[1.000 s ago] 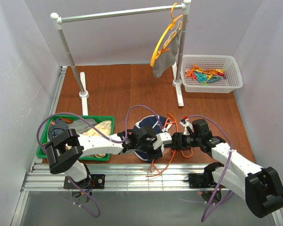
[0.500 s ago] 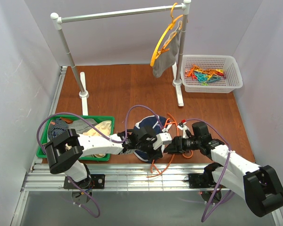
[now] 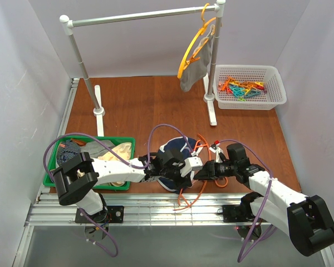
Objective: Clip the underwear to the hanger
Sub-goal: Open the clamp at the center of the board.
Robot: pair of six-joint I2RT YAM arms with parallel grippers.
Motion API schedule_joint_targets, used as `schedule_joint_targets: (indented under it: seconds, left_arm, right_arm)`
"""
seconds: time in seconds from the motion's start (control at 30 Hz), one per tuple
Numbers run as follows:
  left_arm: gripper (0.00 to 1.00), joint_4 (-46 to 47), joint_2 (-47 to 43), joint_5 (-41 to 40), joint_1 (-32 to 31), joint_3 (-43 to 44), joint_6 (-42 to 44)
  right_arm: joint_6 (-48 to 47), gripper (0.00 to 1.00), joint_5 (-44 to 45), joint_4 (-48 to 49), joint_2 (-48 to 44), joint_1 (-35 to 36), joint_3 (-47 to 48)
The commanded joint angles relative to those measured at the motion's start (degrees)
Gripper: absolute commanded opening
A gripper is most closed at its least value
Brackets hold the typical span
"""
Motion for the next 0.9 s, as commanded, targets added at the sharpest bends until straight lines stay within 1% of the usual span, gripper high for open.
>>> schedule_joint_targets:
  seconds: [0.0,0.03,0.07,0.1,0.13,0.17,0.27,0.33,0.37,0.4,0.53,0.57,0.6,0.67,0.73,0.87]
  left_arm:
    - [0.06,0.28,-1.17,1.88,0.06,1.11,0.62]
    - [0.08,0.28,-1.17,1.88,0.06,1.2,0.45]
    - [0.12,0.19,-1.08,1.18,0.06,1.29,0.27]
    - [0.18,0.11,-1.0,0.65,0.06,1.37,-0.17]
    - [0.29,-0.42,-0.73,0.04,0.06,2.16,-0.78]
    - [0.34,-0.77,-0.56,-1.01,0.06,2.43,-0.87]
    - [0.44,-0.86,-0.91,-2.16,0.06,3.3,-1.22]
    - [0.49,-1.21,-0.91,-3.04,0.24,3.66,-1.4]
    - [0.61,-2.17,-0.99,-3.56,0.41,3.92,-1.49]
    - [0.64,-2.53,-1.87,-4.96,0.94,3.75,-1.66]
    - [0.66,-3.49,-6.17,-7.78,3.4,1.2,-3.15]
    - [0.67,-3.76,-7.05,-9.01,4.01,0.42,-4.11]
    - [0.65,-4.02,-8.19,-12.15,4.1,0.15,-4.82]
    - [0.58,-5.08,-8.47,-14.72,4.19,-0.38,-6.31]
    - [0.55,-5.35,-8.29,-16.05,4.11,-1.26,-7.9]
    - [0.37,-6.84,-7.68,-19.82,4.19,-1.7,-12.03]
  right_arm:
    - [-0.47,0.23,0.01,2.78,0.3,-0.23,1.23]
    - [-0.47,0.2,0.01,2.78,0.22,-0.15,1.15]
    - [-0.47,0.13,0.01,2.78,0.3,-0.15,1.06]
    - [-0.47,0.09,0.01,2.78,0.22,-0.15,0.97]
    - [-0.47,0.06,0.18,2.78,0.22,-0.15,0.8]
    - [-0.39,0.01,0.35,2.78,-0.13,-0.23,0.71]
    - [-0.04,0.01,1.06,2.78,-0.92,-0.23,0.27]
    - [0.23,0.01,2.46,2.7,-1.63,-0.24,0.09]
    - [0.23,0.01,3.16,2.26,-2.67,-0.24,-0.08]
    - [0.66,0.01,3.78,2.08,-3.29,-0.15,-0.17]
    - [1.9,0.01,7.55,1.47,-7.42,-0.15,-1.4]
    - [2.07,0.01,8.0,0.77,-7.87,-0.23,-1.75]
    - [2.07,0.01,8.7,0.41,-8.31,-0.15,-1.84]
    - [2.07,0.01,9.41,-0.55,-9.19,-0.15,-1.93]
    - [1.9,0.01,10.28,-1.08,-9.89,-0.23,-2.11]
    - [0.93,0.01,12.83,-4.24,-11.12,-0.15,-2.02]
